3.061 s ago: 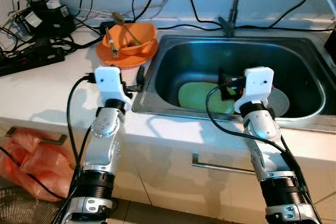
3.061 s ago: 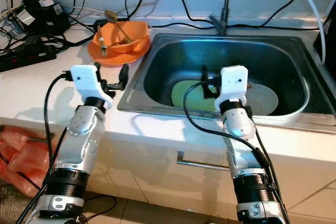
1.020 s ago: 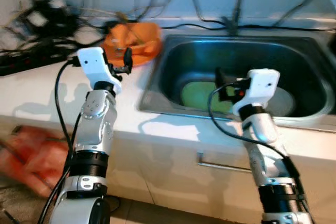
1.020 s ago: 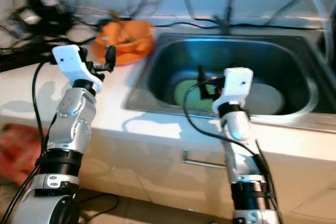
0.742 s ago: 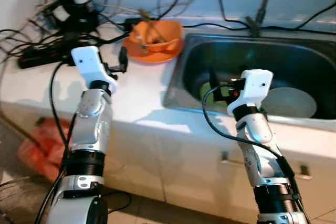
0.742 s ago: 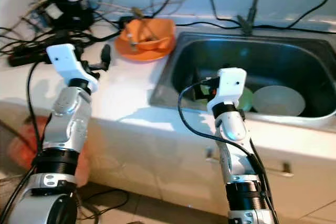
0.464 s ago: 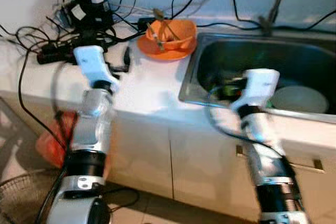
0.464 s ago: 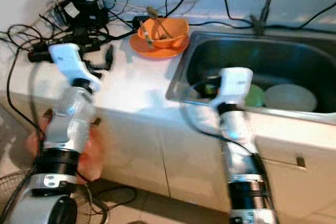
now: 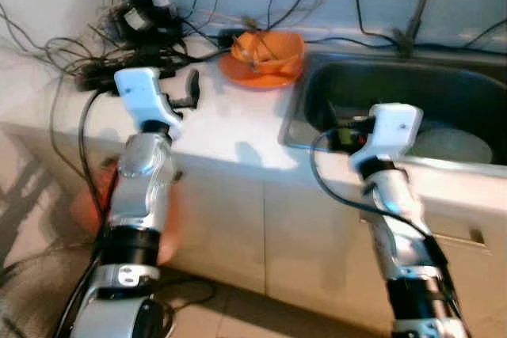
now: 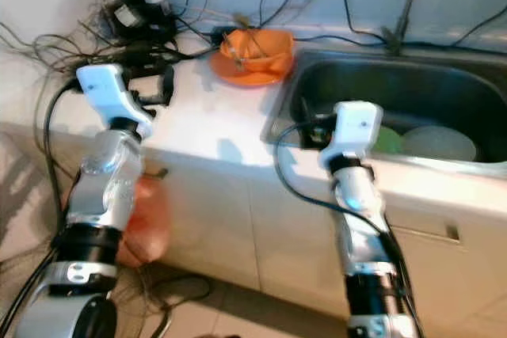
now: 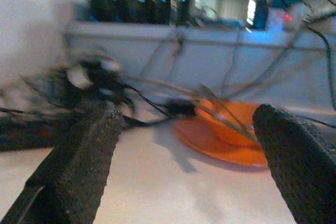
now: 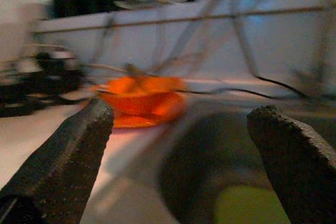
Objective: Kitchen organization
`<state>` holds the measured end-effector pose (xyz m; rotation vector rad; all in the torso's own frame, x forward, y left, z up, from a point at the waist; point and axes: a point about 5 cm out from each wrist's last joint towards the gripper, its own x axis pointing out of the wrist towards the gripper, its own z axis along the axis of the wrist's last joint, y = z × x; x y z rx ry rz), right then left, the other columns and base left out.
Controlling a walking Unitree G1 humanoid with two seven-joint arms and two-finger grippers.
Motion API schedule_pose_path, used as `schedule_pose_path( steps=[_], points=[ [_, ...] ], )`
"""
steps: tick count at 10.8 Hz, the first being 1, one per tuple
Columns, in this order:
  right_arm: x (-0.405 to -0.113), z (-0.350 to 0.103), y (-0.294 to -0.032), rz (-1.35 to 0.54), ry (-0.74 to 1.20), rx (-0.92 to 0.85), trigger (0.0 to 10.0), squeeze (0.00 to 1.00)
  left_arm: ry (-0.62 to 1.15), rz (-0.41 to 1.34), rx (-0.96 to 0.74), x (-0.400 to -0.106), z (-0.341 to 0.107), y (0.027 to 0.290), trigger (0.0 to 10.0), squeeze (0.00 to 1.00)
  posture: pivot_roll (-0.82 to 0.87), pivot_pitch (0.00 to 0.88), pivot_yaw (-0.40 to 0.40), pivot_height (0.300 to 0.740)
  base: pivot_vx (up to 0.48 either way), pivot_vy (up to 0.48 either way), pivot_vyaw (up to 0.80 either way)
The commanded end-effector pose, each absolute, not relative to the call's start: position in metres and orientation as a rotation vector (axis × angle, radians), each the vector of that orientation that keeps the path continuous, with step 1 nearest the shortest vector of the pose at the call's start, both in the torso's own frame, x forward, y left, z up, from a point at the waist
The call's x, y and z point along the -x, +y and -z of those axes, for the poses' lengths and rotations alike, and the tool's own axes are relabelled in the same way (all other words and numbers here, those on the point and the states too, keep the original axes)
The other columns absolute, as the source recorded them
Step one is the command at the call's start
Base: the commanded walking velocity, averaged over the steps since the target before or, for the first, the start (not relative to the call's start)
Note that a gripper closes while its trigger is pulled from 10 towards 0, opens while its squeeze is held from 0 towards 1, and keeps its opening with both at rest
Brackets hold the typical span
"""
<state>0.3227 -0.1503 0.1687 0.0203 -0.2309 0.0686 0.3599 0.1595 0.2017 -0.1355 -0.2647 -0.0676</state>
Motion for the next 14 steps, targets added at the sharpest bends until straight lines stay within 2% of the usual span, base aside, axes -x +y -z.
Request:
schedule_pose_path(
  steps=[1,3,7,10,11,14],
  points=[
    [-0.324,-0.17,-0.146,-0.078,-0.229,-0.022,10.0,0.0,-0.263,0.052,0.13,-0.36,-0.202,0.165,10.0,0.0,0.06,0.005,0.117,0.74,0.401,0.0,0.0],
    [-0.324,-0.168,-0.146,-0.072,-0.223,-0.019,10.0,0.0,-0.264,0.046,0.136,-0.36,-0.202,0.166,10.0,0.0,0.06,0.007,0.117,0.74,0.381,0.0,0.0],
    [-0.324,-0.168,-0.147,-0.067,-0.22,-0.015,10.0,0.0,-0.263,0.033,0.136,-0.359,-0.201,0.166,10.0,0.0,0.06,0.008,0.113,0.74,0.0,0.0,0.0],
    [-0.324,-0.168,-0.146,-0.069,-0.22,-0.016,10.0,0.0,-0.248,0.015,0.127,-0.358,-0.194,0.17,10.0,0.0,0.06,0.006,0.111,0.74,0.0,0.0,-0.67],
    [-0.325,-0.168,-0.146,-0.07,-0.22,-0.019,10.0,0.0,-0.242,0.033,0.136,-0.358,-0.192,0.169,10.0,0.0,0.06,0.004,0.111,0.74,0.0,0.0,0.0],
    [-0.323,-0.168,-0.146,-0.066,-0.214,-0.031,10.0,0.0,-0.241,0.072,0.147,-0.357,-0.192,0.16,10.0,0.0,0.05,0.012,0.11,0.74,0.0,0.0,-0.8]
  ],
)
